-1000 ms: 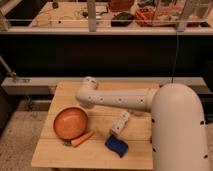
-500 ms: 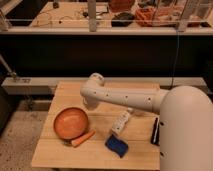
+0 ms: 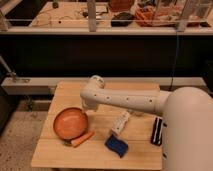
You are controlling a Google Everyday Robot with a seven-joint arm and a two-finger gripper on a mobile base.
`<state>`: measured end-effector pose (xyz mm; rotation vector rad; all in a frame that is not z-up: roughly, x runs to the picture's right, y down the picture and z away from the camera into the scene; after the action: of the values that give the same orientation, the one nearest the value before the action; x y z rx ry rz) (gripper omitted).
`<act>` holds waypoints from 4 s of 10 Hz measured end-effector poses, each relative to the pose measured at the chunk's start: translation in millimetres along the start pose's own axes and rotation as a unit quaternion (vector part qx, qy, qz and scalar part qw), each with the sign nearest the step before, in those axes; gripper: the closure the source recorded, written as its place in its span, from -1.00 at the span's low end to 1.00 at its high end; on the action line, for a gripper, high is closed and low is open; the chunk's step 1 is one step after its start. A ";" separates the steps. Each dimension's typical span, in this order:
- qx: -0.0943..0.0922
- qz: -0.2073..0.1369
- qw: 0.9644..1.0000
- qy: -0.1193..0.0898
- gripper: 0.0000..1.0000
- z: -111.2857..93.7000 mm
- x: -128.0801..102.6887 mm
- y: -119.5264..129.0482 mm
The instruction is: Drag the ceramic bowl in a circle
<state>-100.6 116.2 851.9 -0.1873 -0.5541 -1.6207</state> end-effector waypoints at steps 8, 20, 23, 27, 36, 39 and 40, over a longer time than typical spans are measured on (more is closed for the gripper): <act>-0.022 -0.008 0.999 -0.023 -0.05 40.5 -3.9 -6.9; -0.026 0.150 0.986 0.069 1.00 0.0 8.3 108.0; -0.040 0.156 0.984 0.070 1.00 -16.6 -56.6 107.1; -0.055 0.076 0.994 0.058 1.00 -17.2 -97.5 54.5; 0.008 0.026 0.995 0.091 1.00 18.0 48.1 23.5; 0.010 0.071 0.992 0.103 1.00 10.8 63.6 73.0; 0.008 0.082 0.991 0.104 1.00 8.9 60.3 82.5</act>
<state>-30.6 64.0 905.8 -0.0481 -0.3810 -1.4546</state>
